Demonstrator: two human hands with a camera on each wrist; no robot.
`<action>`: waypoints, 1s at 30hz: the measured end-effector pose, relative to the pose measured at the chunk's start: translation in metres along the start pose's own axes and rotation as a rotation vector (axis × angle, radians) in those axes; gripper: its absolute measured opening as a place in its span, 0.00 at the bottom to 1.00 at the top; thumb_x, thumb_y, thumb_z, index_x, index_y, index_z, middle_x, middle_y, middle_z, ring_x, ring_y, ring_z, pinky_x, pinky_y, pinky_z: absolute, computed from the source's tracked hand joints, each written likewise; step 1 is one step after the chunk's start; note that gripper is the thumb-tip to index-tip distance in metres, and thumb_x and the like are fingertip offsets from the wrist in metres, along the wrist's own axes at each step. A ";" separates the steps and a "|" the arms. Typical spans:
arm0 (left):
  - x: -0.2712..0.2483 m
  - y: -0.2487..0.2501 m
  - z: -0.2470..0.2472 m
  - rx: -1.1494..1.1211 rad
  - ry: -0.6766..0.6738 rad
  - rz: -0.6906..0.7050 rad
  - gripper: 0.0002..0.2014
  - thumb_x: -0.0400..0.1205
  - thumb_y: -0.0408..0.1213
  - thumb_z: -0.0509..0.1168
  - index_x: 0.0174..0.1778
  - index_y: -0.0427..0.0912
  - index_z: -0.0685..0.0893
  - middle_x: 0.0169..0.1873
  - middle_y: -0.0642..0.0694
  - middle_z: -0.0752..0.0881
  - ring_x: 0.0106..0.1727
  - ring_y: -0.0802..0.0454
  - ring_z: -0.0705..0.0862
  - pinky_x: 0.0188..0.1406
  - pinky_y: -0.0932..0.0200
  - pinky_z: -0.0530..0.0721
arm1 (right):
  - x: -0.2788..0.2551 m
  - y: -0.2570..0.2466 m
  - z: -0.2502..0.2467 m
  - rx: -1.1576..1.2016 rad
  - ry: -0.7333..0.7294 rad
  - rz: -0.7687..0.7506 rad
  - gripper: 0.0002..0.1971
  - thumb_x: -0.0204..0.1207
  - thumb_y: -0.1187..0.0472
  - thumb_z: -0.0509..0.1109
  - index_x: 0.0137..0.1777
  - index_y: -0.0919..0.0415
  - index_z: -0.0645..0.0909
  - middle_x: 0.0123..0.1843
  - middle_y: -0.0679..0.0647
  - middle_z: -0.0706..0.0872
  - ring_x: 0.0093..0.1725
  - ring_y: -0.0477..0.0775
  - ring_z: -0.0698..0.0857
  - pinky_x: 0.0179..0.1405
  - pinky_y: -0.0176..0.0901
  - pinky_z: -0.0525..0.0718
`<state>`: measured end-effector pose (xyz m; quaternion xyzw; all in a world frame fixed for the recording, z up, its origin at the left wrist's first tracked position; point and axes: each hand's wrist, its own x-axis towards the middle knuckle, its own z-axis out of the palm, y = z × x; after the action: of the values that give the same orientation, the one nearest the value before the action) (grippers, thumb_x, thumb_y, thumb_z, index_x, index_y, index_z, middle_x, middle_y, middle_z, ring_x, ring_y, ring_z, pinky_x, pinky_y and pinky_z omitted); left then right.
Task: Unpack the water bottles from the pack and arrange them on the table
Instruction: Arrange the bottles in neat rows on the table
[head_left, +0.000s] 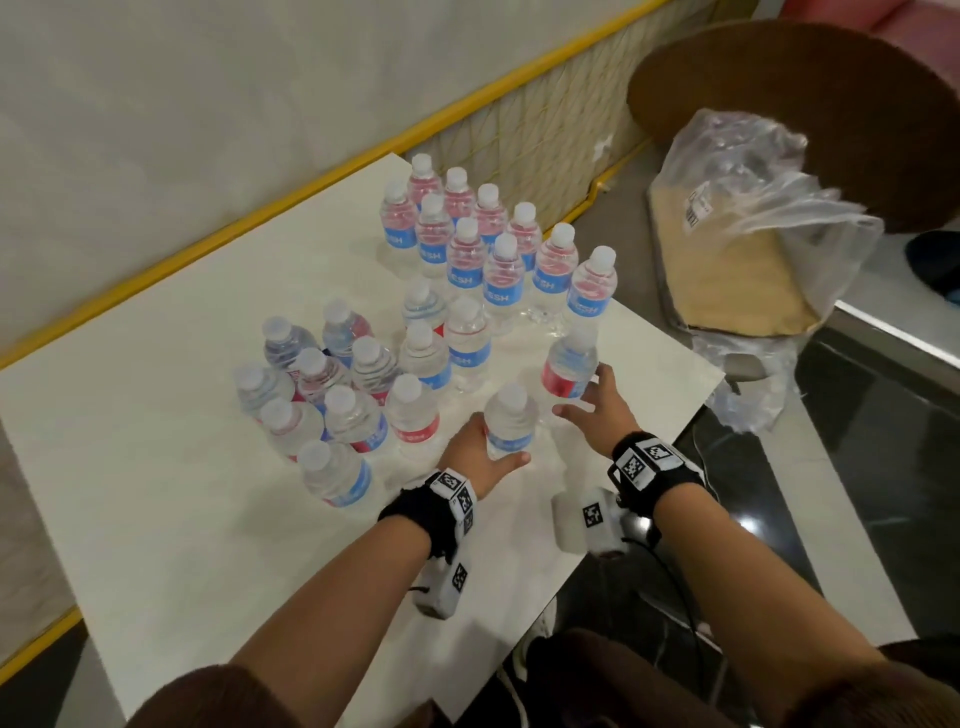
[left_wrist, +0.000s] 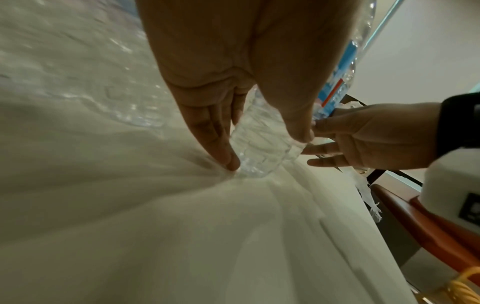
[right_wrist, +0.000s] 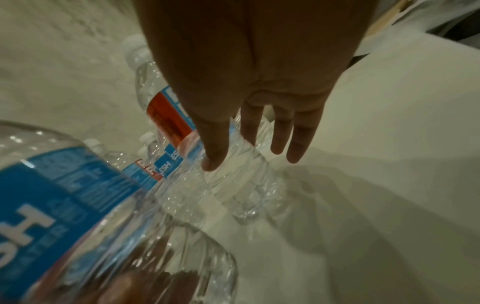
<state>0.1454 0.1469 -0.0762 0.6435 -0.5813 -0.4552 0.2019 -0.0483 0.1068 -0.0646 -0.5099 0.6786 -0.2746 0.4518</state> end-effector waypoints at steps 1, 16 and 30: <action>0.005 0.003 0.003 -0.033 0.020 0.022 0.36 0.71 0.43 0.77 0.73 0.42 0.70 0.70 0.45 0.78 0.71 0.48 0.77 0.65 0.64 0.72 | 0.004 0.000 -0.003 -0.003 -0.003 -0.001 0.35 0.75 0.64 0.73 0.77 0.59 0.57 0.72 0.58 0.76 0.72 0.58 0.75 0.68 0.49 0.74; 0.082 0.041 0.031 -0.129 0.199 0.010 0.41 0.71 0.40 0.77 0.77 0.38 0.63 0.71 0.39 0.71 0.72 0.46 0.73 0.67 0.62 0.70 | 0.043 -0.002 -0.033 0.044 0.116 -0.076 0.27 0.75 0.61 0.73 0.70 0.57 0.65 0.67 0.58 0.81 0.63 0.53 0.81 0.57 0.39 0.75; 0.112 0.044 0.032 -0.183 0.212 -0.055 0.35 0.77 0.37 0.71 0.77 0.40 0.63 0.74 0.44 0.73 0.74 0.45 0.74 0.74 0.45 0.73 | 0.051 -0.011 -0.024 0.064 0.136 -0.065 0.32 0.74 0.53 0.74 0.74 0.53 0.63 0.68 0.53 0.78 0.63 0.56 0.80 0.57 0.42 0.76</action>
<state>0.0840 0.0401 -0.0972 0.6824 -0.4951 -0.4412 0.3074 -0.0687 0.0533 -0.0612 -0.4971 0.6815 -0.3448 0.4117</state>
